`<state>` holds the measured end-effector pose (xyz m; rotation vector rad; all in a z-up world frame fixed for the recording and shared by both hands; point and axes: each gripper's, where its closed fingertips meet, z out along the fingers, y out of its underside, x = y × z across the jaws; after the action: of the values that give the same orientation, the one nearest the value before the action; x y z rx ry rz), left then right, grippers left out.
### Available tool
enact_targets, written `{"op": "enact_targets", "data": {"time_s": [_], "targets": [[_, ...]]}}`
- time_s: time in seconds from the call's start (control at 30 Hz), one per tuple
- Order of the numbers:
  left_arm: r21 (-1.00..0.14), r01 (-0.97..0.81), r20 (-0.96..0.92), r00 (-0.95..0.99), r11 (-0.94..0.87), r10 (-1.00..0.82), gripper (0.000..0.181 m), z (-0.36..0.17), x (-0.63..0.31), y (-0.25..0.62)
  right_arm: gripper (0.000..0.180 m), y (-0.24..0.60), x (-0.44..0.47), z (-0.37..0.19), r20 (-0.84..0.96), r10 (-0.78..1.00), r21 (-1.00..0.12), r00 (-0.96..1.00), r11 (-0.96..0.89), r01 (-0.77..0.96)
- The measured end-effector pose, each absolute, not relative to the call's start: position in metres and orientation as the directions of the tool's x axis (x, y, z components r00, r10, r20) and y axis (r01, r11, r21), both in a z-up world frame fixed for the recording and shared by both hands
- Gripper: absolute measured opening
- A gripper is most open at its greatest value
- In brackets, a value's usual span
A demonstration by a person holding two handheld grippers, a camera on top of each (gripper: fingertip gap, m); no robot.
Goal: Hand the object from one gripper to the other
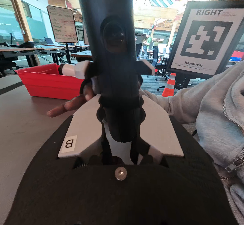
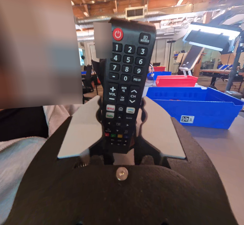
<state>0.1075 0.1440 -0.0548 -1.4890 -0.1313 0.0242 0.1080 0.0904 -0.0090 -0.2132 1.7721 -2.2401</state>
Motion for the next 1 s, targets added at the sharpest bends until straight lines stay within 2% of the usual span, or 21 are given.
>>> {"op": "enact_targets", "data": {"time_s": [0.13,0.23,0.33,0.43,0.5,0.57,0.6,0.7,0.8,0.9,0.97,1.0], "targets": [[-0.991,0.084,0.096,0.989,0.101,0.115,0.052,-0.053,0.103,0.143,0.054,0.091,0.106,-0.012,-0.04,-0.274,-0.981,-0.961,-0.17,0.089],[-0.992,0.047,0.079,0.956,0.117,0.281,0.06,-0.052,0.081,0.135,0.053,0.086,0.088,-0.013,0.007,-0.107,-0.982,-0.994,-0.187,0.014],[-0.991,-0.134,-0.109,0.821,0.004,0.56,0.066,-0.053,0.053,0.118,0.052,0.084,0.065,-0.014,0.019,0.105,-0.979,-0.994,-0.202,-0.04],[-0.913,-0.31,-0.402,0.567,-0.266,0.719,0.067,-0.055,0.036,0.101,0.053,0.085,0.049,-0.018,0.027,0.252,-0.984,-0.967,-0.165,-0.07],[-0.845,-0.369,-0.526,0.443,-0.387,0.726,0.059,-0.054,0.035,0.1,0.053,0.085,0.044,-0.02,0.027,0.312,-0.986,-0.95,-0.151,-0.077],[-0.818,-0.376,-0.57,0.442,-0.434,0.692,0.034,-0.061,0.037,0.106,0.052,0.082,0.043,-0.023,0.035,0.346,-0.987,-0.938,-0.136,-0.087],[-0.828,-0.355,-0.558,0.439,-0.434,0.704,0.033,-0.063,0.035,0.105,0.053,0.081,0.042,-0.025,0.042,0.361,-0.988,-0.932,-0.124,-0.092],[-0.883,-0.332,-0.465,0.509,-0.333,0.724,0.028,-0.058,0.036,0.102,0.054,0.08,0.041,-0.025,0.041,0.366,-0.99,-0.93,-0.113,-0.089],[-0.951,-0.287,-0.286,0.695,-0.111,0.659,0.025,-0.049,0.049,0.109,0.064,0.081,0.056,-0.012,-0.007,0.196,-0.975,-0.981,-0.218,-0.036],[-0.981,-0.136,-0.06,0.889,0.138,0.454,0.025,-0.039,0.07,0.119,0.079,0.09,0.071,0.004,-0.086,-0.023,-0.942,-0.996,-0.324,0.089],[-0.963,-0.021,0.057,0.958,0.268,0.281,0.024,-0.03,0.085,0.122,0.08,0.095,0.076,0.007,-0.164,-0.151,-0.921,-0.975,-0.329,0.206],[-0.954,0.016,0.084,0.973,0.299,0.217,0.025,-0.027,0.091,0.122,0.075,0.097,0.076,0.007,-0.2,-0.196,-0.913,-0.96,-0.317,0.255]]}}
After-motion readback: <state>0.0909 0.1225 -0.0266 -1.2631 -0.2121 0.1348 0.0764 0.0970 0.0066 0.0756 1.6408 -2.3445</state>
